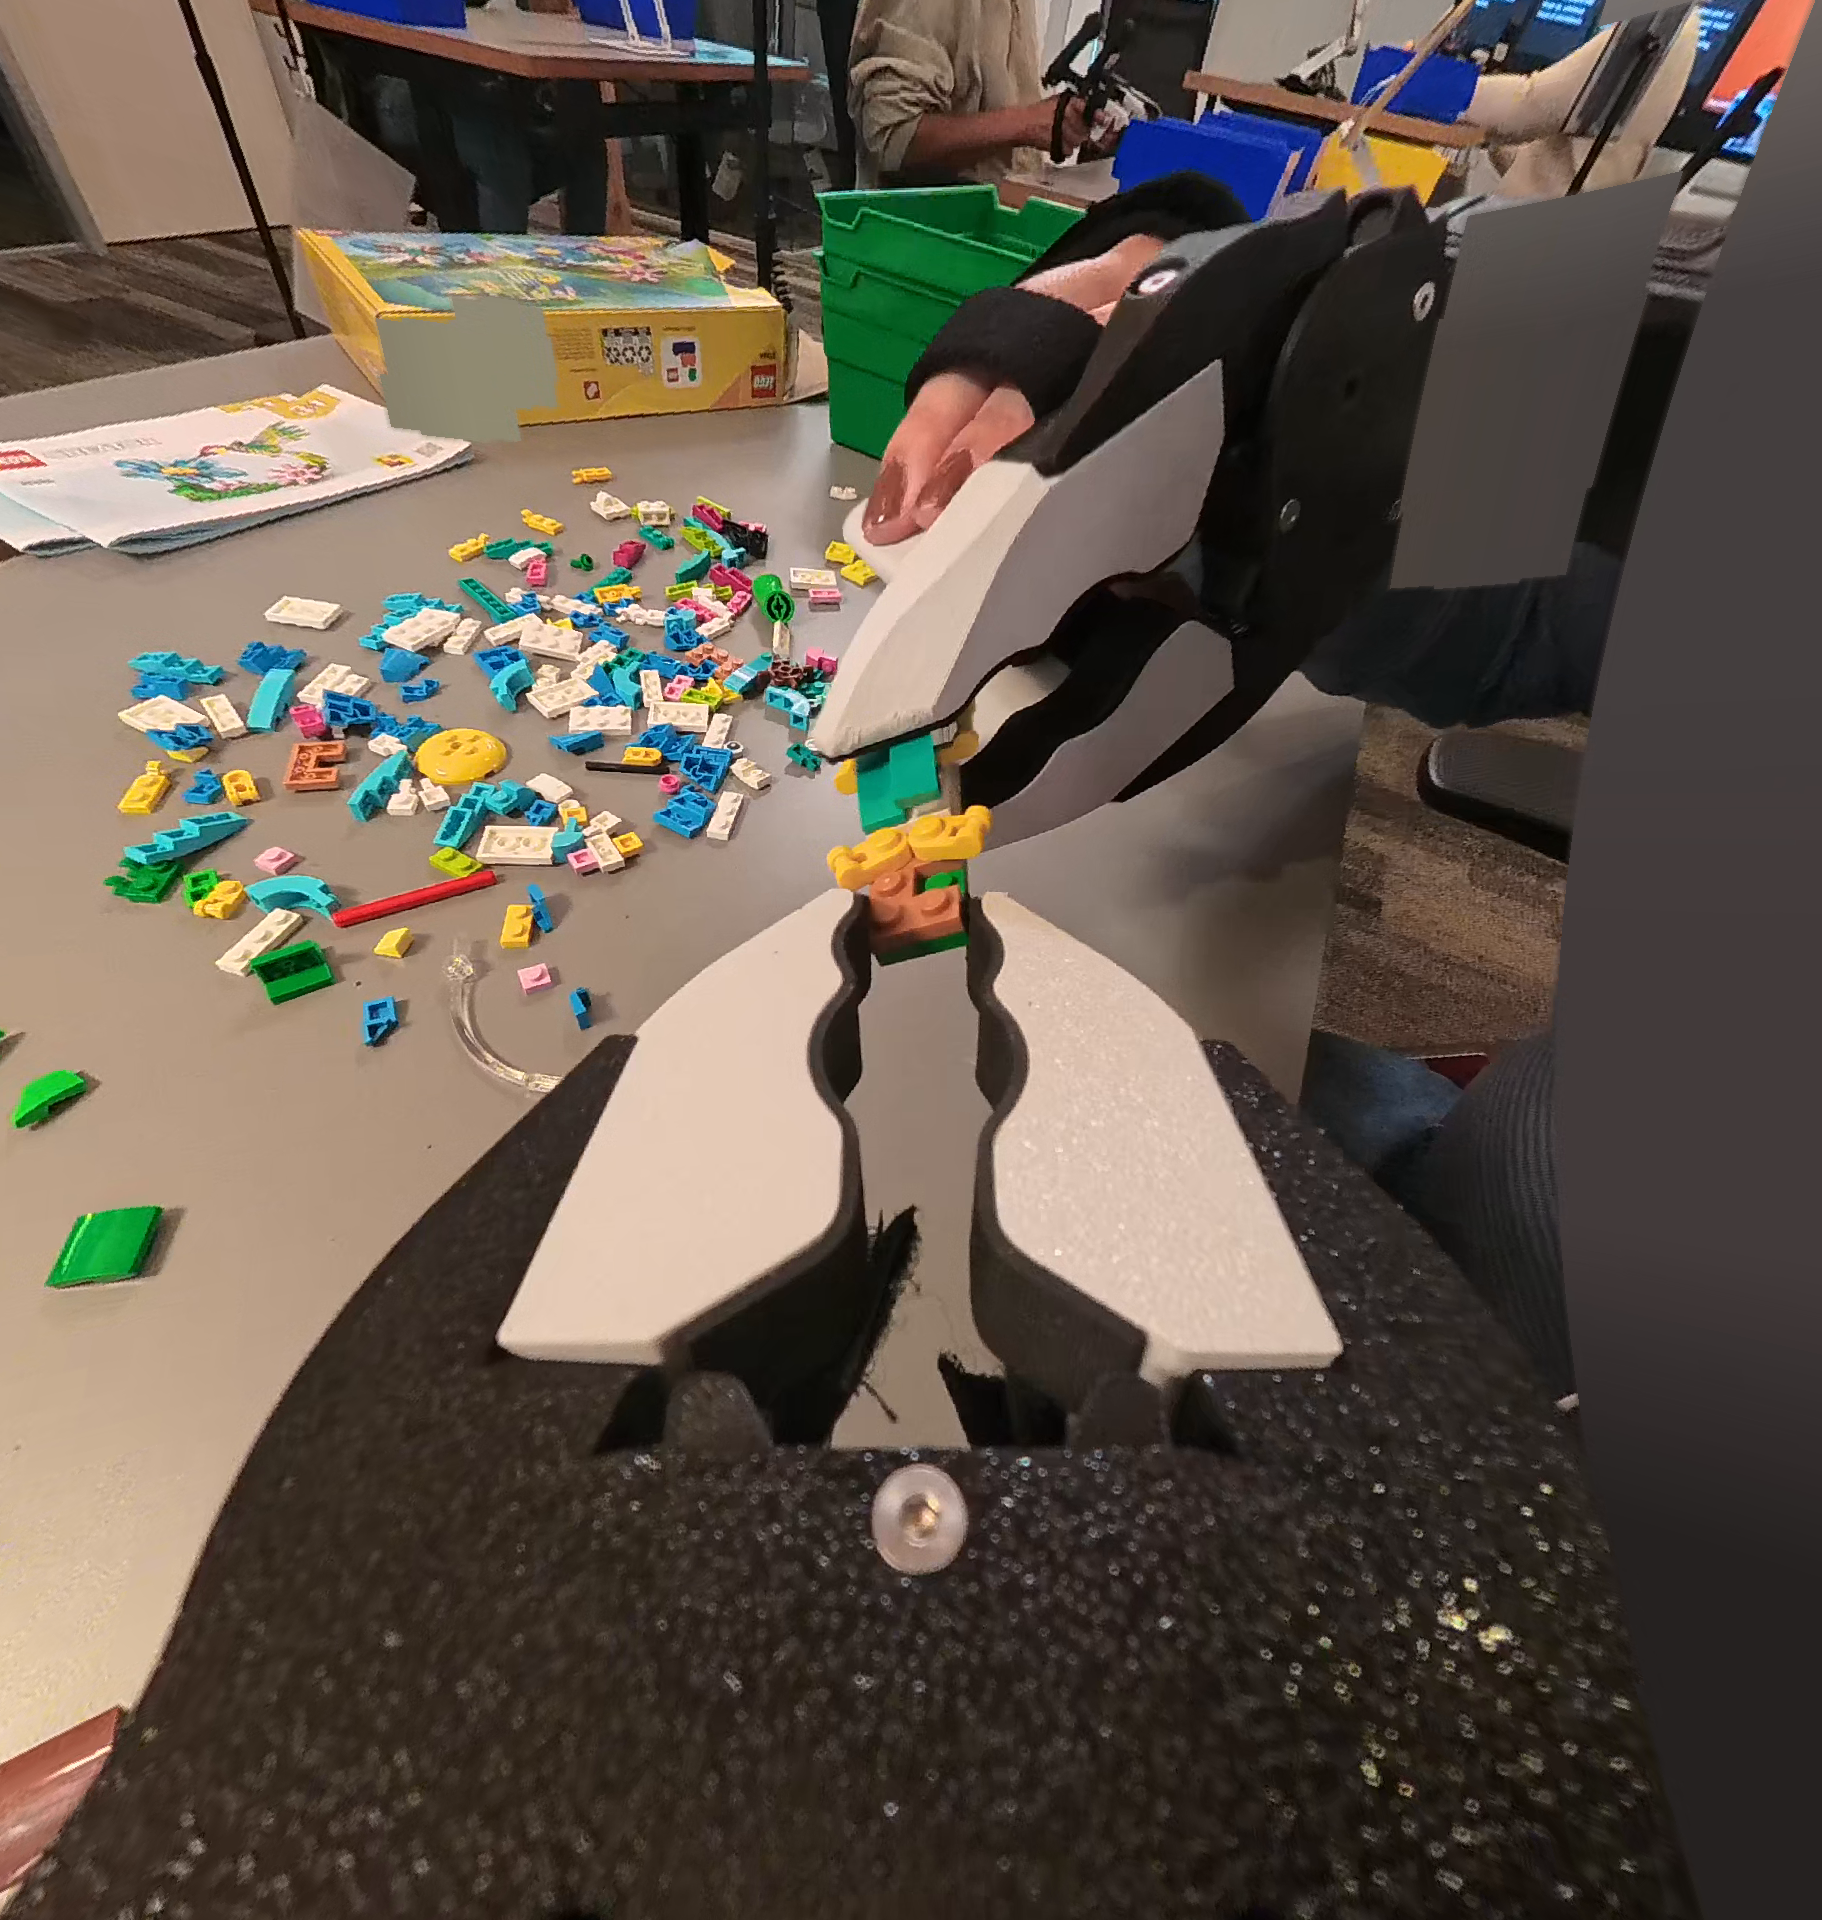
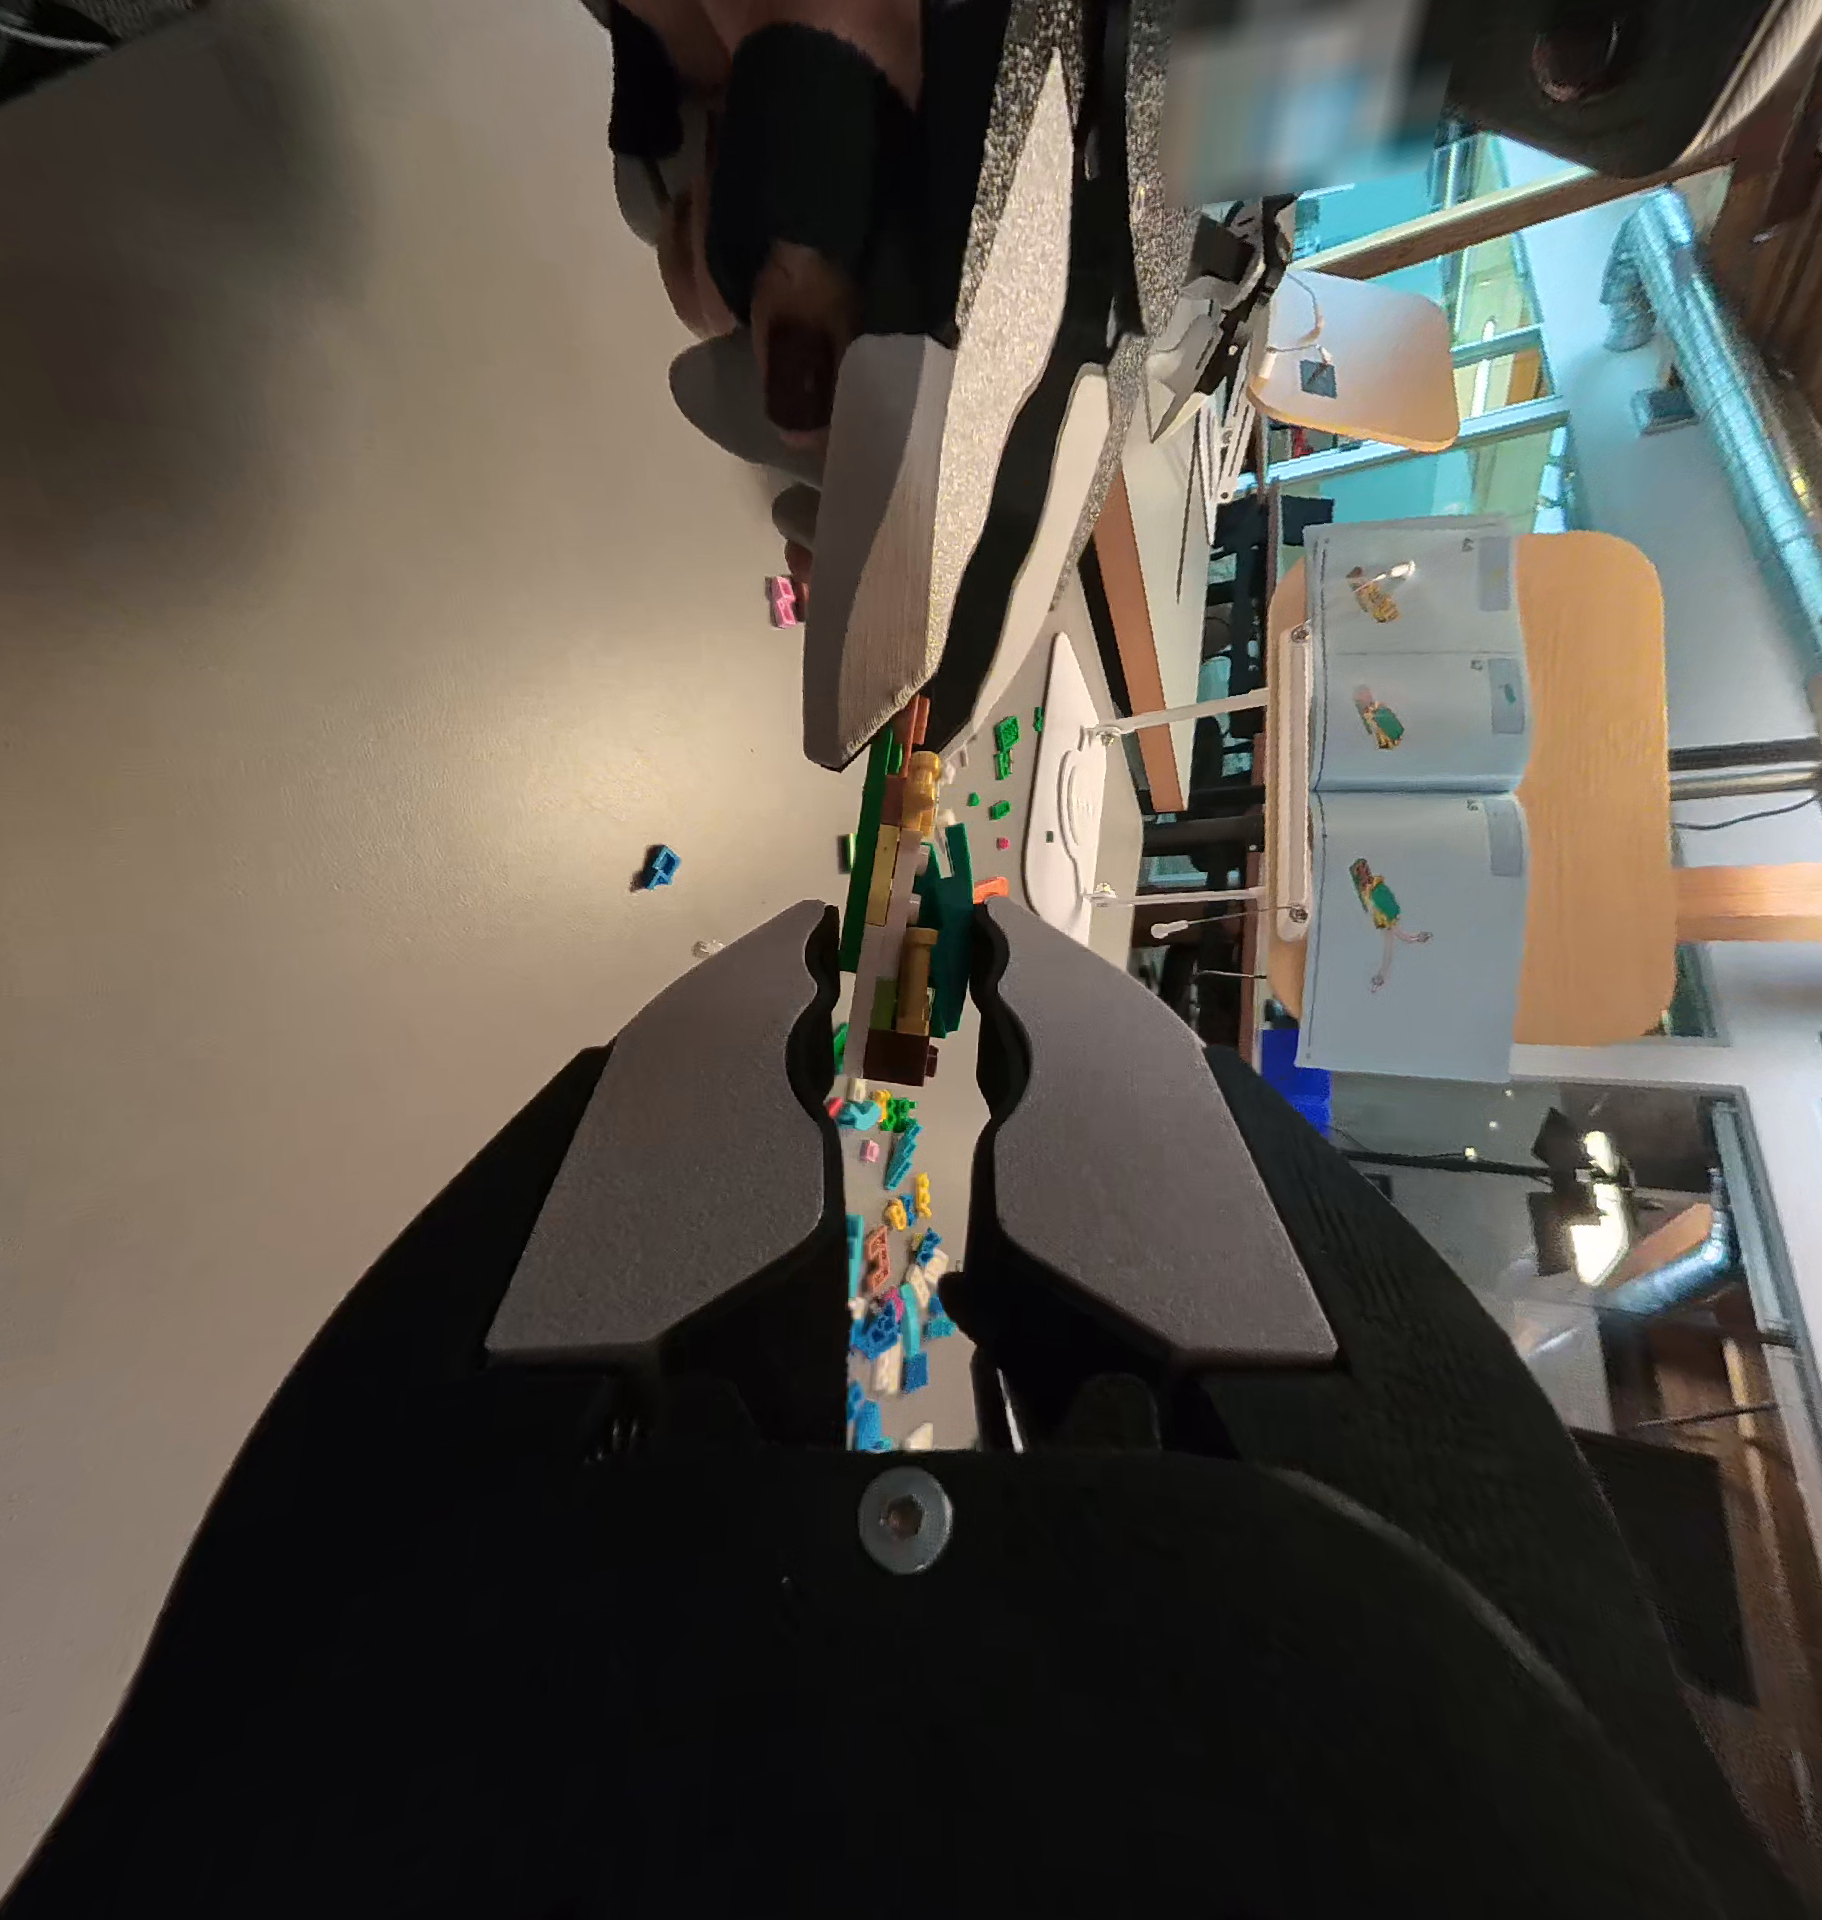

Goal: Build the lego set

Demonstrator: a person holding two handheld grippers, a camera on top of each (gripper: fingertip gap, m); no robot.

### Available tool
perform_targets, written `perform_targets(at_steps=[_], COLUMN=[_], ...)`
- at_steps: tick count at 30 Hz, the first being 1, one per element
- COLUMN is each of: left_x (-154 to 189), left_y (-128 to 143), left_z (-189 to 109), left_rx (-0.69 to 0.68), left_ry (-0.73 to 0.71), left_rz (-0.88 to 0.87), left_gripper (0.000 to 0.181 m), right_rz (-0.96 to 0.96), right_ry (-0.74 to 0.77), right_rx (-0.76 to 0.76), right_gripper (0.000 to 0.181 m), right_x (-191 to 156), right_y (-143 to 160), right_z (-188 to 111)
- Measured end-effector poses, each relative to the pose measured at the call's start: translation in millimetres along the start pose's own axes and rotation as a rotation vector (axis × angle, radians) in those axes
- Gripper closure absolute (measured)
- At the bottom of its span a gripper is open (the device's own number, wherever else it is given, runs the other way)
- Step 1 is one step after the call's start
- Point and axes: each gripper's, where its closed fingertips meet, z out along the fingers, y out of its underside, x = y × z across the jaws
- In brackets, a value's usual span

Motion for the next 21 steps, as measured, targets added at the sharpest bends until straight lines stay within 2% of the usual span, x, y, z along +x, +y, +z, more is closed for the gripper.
perform_targets(at_steps=[12, 21], left_x=[0.0, -0.7], left_y=[-6.2, -7.3], left_z=[-3.9, -5.0], left_rx=[0.049, 0.066], left_ry=[0.043, 0.053], left_rz=[-0.085, -0.1], left_gripper=[0.164, 0.164], right_rz=[0.212, 0.245], right_ry=[-0.078, -0.068], right_rx=[0.008, -0.007], right_gripper=[0.159, 0.16], right_x=[4.9, 6.8], right_y=[-2.1, -1.7], right_z=[-0.3, 0.6])
